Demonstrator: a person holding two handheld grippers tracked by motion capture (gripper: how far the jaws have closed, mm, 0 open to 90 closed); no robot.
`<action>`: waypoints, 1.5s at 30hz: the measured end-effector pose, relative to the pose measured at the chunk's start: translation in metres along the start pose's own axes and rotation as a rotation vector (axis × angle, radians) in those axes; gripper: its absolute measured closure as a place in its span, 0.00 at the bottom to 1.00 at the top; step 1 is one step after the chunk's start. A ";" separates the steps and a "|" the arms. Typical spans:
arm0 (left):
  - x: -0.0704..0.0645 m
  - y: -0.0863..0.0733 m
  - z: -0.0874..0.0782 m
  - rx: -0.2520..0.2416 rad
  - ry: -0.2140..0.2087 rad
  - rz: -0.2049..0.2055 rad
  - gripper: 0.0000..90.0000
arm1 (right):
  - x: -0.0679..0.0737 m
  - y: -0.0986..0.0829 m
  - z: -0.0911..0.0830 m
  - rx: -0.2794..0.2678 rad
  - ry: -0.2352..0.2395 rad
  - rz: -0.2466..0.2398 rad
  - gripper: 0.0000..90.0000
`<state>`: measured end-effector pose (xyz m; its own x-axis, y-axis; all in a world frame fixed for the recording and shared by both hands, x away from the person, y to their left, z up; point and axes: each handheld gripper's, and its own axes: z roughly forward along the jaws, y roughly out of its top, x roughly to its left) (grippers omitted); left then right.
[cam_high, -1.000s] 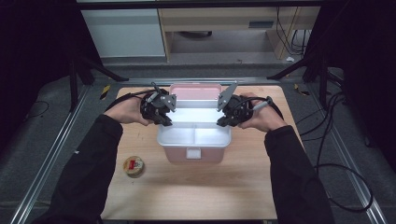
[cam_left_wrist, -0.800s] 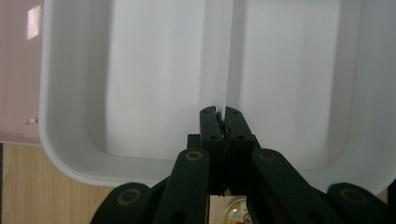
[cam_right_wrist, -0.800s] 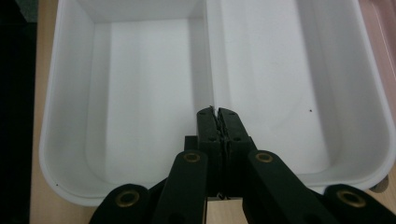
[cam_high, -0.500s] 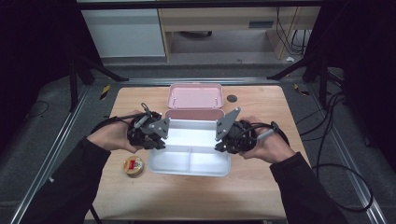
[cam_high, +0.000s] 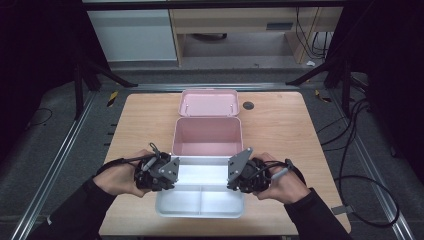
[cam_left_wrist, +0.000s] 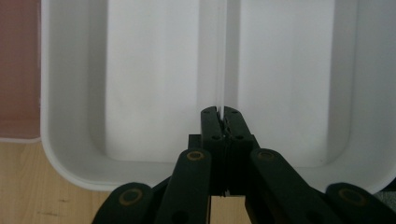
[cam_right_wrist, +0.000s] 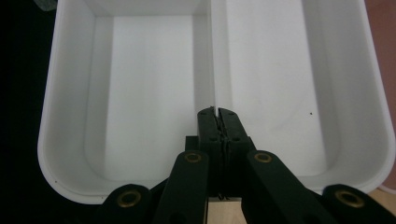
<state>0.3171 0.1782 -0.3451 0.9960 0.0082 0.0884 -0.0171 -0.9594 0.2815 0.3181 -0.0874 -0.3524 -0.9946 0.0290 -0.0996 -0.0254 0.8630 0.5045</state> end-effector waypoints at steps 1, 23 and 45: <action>-0.003 -0.001 0.005 0.000 -0.014 -0.006 0.99 | 0.002 -0.002 0.003 0.000 0.008 0.002 1.00; 0.003 -0.016 0.109 0.042 -0.083 -0.020 0.98 | 0.002 -0.058 0.090 0.051 0.065 0.070 0.99; 0.001 -0.026 0.103 -0.039 -0.034 -0.112 0.69 | 0.002 -0.064 0.095 -0.039 0.001 0.175 0.70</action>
<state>0.3273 0.1740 -0.4511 0.9943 0.1047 0.0224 0.0918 -0.9413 0.3249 0.3269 -0.0950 -0.4666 -0.9842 0.1771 -0.0065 0.1448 0.8245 0.5471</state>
